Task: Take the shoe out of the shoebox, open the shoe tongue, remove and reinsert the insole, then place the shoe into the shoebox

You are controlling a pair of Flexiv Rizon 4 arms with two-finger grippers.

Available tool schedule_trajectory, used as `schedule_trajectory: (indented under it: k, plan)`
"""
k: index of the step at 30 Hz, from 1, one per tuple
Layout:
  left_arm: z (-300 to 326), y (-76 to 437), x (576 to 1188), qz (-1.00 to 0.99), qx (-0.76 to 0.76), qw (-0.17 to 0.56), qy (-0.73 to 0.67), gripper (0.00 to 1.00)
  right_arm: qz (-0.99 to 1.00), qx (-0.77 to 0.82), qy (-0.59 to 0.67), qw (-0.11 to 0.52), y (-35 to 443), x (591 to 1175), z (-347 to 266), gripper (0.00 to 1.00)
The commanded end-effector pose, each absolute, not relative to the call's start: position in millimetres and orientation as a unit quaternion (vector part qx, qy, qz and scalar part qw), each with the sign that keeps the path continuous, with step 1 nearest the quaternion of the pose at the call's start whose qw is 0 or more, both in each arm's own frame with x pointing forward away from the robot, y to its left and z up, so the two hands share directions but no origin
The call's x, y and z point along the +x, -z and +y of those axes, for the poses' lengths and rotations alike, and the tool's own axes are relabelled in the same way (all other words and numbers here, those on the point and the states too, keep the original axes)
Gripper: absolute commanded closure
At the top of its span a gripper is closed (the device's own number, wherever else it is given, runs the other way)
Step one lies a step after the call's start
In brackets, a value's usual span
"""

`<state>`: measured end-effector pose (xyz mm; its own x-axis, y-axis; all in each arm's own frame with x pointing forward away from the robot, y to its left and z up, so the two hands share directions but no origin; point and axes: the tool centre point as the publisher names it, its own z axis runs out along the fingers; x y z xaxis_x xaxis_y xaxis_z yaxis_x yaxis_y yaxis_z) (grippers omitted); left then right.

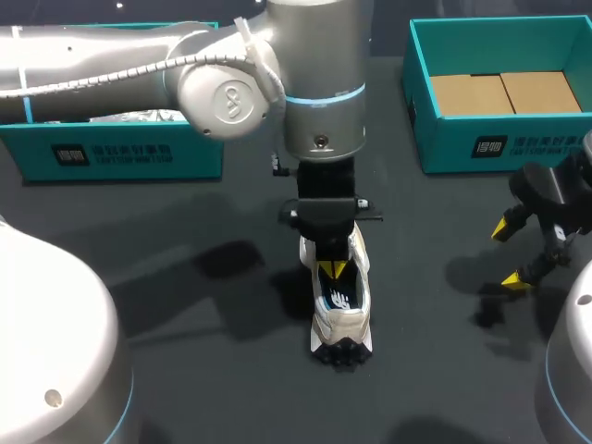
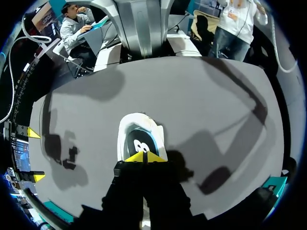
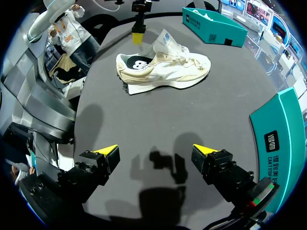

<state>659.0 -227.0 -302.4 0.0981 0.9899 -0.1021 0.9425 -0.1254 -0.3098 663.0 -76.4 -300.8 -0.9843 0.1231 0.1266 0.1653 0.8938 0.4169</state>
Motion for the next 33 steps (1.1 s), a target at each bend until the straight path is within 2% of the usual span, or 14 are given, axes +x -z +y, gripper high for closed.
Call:
schedule_trajectory:
  k: [1, 22, 33]
  plan:
    - [-238, 326, 658, -0.651, -0.742, 0.100, -0.123, 1.00, -0.972, -0.075, 0.217, 0.047, 301, 661, -76, 0.00]
    - [-237, 379, 646, -0.645, -0.748, 0.119, -0.106, 1.00, -0.972, -0.075, 0.217, 0.047, 301, 661, -76, 0.00]
    - [-234, 349, 648, -0.647, -0.753, 0.081, -0.085, 1.00, -0.972, -0.075, 0.217, 0.047, 301, 661, -76, 0.00]
